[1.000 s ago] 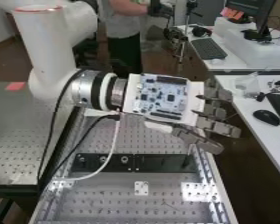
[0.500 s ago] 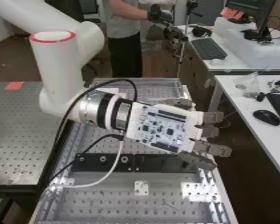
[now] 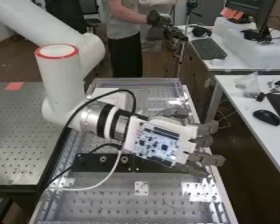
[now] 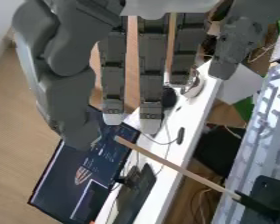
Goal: Grab the chopstick and place it in the clear container
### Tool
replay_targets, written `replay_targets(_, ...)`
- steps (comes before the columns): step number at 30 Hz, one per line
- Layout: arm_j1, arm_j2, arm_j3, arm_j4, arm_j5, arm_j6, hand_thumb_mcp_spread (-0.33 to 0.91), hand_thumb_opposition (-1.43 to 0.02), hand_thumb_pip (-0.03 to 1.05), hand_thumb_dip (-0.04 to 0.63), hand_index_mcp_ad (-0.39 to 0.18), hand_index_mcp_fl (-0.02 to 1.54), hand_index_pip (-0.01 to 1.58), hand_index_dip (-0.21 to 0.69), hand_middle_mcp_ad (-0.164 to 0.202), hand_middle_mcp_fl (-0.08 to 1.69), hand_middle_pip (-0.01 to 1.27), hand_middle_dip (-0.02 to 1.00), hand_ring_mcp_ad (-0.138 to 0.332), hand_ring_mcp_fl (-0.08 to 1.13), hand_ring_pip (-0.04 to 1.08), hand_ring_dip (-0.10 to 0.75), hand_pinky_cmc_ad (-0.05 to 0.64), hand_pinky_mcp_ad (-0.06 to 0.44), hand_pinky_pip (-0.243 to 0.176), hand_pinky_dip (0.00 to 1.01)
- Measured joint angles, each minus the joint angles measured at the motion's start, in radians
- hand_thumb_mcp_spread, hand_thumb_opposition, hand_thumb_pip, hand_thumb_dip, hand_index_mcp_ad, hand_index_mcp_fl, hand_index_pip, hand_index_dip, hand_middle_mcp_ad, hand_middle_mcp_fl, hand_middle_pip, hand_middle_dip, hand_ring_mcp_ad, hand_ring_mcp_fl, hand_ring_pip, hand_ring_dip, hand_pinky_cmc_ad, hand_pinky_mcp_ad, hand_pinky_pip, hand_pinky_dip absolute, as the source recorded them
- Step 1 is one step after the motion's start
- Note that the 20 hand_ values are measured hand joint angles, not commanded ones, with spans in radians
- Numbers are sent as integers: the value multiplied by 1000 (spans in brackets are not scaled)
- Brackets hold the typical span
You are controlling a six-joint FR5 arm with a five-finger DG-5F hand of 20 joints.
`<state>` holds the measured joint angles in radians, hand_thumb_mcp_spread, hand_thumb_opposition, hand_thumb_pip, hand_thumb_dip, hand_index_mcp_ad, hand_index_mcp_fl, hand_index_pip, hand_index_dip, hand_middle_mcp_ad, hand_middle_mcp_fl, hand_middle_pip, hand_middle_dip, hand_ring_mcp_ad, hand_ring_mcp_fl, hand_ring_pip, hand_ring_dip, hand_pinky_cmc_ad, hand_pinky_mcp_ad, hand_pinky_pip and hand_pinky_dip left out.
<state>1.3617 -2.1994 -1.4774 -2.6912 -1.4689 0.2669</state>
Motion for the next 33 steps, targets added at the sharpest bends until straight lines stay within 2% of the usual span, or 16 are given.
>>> replay_targets(3,3,-2,-10,14,17,25,503,-822,508,344,-136,606,353,443,58,747,122,784,87,264,99,330,412,295,7,134)
replay_targets(6,12,-9,-26,43,45,82,499,-822,506,344,-155,606,363,443,58,757,122,784,87,265,96,330,405,295,7,134)
replay_targets(13,31,-25,-42,76,78,141,532,-822,466,344,-161,639,419,421,58,778,122,784,84,281,96,330,412,295,5,134)
replay_targets(17,41,-35,-50,83,94,170,532,-822,464,344,-161,637,429,394,59,789,122,784,84,295,101,367,407,295,5,138)
replay_targets(33,53,-45,-53,96,133,183,560,-822,429,344,-183,703,483,389,58,857,126,784,87,340,105,375,400,297,0,138)
